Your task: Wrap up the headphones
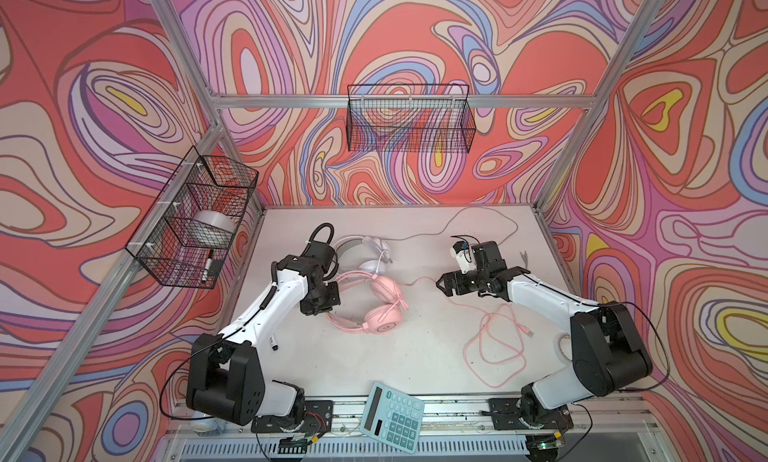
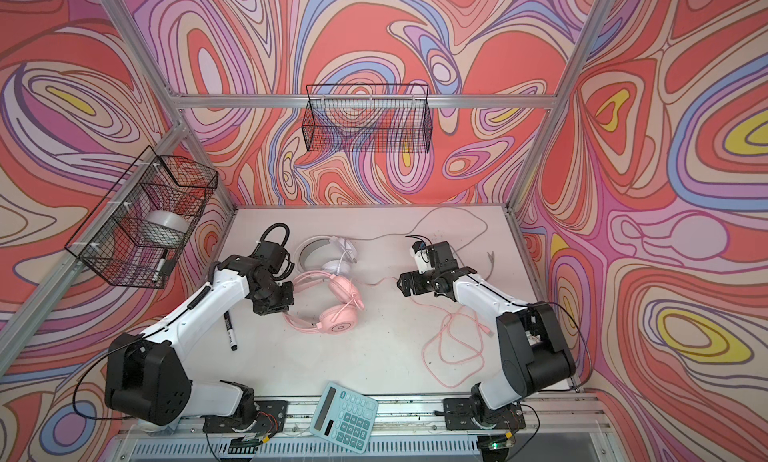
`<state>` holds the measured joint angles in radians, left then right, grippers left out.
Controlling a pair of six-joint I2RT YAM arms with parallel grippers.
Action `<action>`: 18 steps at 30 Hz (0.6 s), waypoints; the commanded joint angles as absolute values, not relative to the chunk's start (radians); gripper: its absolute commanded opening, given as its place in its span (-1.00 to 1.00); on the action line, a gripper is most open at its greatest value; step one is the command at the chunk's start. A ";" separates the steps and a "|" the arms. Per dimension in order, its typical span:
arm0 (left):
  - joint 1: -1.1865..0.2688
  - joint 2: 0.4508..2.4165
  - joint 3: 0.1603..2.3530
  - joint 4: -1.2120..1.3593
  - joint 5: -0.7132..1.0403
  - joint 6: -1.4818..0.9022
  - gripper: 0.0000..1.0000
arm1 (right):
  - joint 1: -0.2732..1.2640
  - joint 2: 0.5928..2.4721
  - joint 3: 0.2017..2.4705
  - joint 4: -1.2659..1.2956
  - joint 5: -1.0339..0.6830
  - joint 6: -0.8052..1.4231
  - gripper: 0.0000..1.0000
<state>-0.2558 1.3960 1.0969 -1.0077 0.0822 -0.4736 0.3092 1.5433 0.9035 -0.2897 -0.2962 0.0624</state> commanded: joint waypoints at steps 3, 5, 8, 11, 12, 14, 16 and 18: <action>-0.259 1.367 1.187 -1.116 0.129 -0.368 -1.00 | 0.314 1.600 0.980 -0.326 -0.307 0.015 0.89; -0.259 1.368 1.200 -1.127 0.118 -0.359 -1.00 | 0.314 1.592 0.981 -0.310 -0.336 0.025 0.88; -0.256 1.377 1.201 -1.129 0.097 -0.362 -1.00 | 0.314 1.563 0.968 -0.266 -0.404 0.058 0.88; -0.249 1.385 1.194 -1.112 0.085 -0.386 -1.00 | 0.316 1.543 0.976 -0.259 -0.499 0.093 0.86; -0.245 1.388 1.192 -1.107 0.080 -0.401 -1.00 | 0.316 1.534 0.972 -0.250 -0.534 0.112 0.85; -0.237 1.397 1.189 -1.097 0.072 -0.436 -1.00 | 0.317 1.509 0.959 -0.230 -0.580 0.144 0.84; -0.230 1.408 1.186 -1.078 0.071 -0.482 -1.00 | 0.318 1.475 0.943 -0.218 -0.614 0.176 0.83; -0.229 1.412 1.179 -1.051 0.078 -0.529 -1.00 | 0.318 1.448 0.934 -0.211 -0.651 0.201 0.83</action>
<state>-0.2356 1.4063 1.1713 -1.0836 0.0570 -0.4450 0.3092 1.4952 0.9516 -0.2485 -0.5529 0.1432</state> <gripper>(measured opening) 0.082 0.915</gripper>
